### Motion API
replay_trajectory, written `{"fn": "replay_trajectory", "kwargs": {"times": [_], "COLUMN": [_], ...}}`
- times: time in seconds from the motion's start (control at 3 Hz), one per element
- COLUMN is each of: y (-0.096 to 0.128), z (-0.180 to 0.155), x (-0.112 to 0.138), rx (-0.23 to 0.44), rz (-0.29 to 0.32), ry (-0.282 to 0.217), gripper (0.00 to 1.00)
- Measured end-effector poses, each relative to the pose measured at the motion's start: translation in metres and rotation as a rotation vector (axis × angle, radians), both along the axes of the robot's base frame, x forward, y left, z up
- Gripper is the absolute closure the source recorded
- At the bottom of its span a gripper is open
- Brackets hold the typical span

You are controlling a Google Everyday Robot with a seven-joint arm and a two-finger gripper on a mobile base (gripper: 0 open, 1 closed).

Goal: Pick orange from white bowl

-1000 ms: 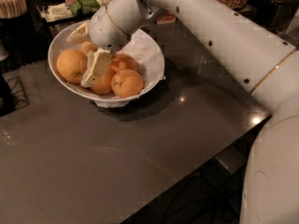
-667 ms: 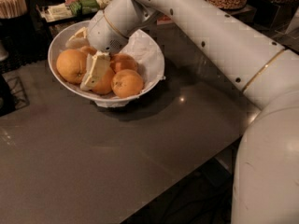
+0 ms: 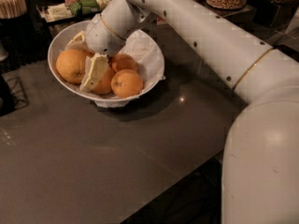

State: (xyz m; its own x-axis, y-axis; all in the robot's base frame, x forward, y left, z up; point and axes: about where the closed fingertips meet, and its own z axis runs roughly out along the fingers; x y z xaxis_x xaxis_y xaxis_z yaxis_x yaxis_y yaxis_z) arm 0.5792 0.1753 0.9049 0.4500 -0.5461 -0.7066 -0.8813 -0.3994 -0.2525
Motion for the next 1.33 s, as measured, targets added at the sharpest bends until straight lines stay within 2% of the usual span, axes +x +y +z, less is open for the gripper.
{"fn": "replay_trajectory", "kwargs": {"times": [0.33, 1.0, 1.33], "y": [0.0009, 0.001, 0.001], "z": [-0.0025, -0.0026, -0.0026], "x": [0.0039, 0.0038, 0.0037], "rx": [-0.01, -0.01, -0.01], "rz": [0.007, 0.008, 0.008], "ry": [0.006, 0.006, 0.006], "gripper": [0.4, 0.87, 1.0]}}
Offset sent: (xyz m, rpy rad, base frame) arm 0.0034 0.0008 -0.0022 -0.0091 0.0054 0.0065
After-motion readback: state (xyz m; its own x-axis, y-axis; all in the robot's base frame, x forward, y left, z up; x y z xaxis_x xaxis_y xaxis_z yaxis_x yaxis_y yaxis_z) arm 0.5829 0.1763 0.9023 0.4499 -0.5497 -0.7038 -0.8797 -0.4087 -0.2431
